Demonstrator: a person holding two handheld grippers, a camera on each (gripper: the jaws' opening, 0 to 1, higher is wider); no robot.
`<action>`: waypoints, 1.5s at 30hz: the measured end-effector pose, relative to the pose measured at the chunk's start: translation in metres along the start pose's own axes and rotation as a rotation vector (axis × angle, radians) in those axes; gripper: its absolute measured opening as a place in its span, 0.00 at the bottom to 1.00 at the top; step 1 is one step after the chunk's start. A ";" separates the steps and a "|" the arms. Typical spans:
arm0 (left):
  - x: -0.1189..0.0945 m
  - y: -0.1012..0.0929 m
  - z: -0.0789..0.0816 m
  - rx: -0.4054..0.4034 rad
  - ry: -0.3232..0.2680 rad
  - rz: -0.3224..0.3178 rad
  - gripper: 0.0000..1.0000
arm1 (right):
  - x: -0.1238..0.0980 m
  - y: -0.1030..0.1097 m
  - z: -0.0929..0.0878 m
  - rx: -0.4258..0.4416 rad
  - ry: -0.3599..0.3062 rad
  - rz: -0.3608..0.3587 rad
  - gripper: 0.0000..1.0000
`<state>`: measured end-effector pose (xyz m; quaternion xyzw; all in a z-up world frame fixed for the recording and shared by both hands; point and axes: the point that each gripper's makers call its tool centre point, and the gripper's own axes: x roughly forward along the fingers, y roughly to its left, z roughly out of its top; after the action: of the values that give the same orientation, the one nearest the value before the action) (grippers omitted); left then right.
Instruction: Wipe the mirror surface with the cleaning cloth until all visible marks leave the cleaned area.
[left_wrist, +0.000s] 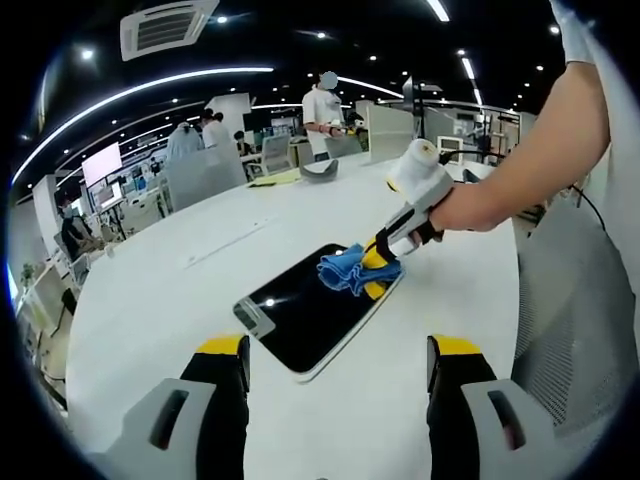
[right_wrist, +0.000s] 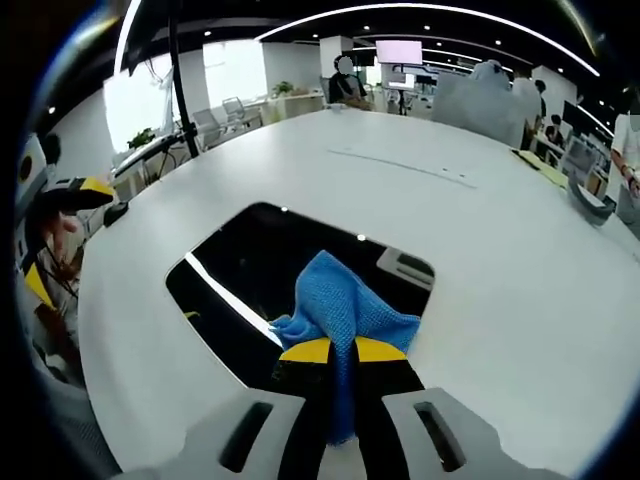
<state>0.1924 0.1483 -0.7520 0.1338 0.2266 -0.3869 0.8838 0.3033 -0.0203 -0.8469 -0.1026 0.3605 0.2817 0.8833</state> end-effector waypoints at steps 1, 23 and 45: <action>0.000 0.001 0.000 0.000 0.000 0.001 0.72 | 0.000 -0.001 0.000 0.001 0.000 -0.001 0.01; 0.002 0.000 -0.002 -0.001 0.004 -0.002 0.72 | -0.004 -0.019 -0.003 0.034 0.000 -0.040 0.01; 0.004 0.000 -0.001 0.001 -0.002 -0.013 0.72 | -0.002 -0.014 0.000 0.022 -0.010 -0.018 0.01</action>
<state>0.1942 0.1460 -0.7551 0.1325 0.2261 -0.3929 0.8814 0.3104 -0.0329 -0.8456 -0.0947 0.3581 0.2705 0.8886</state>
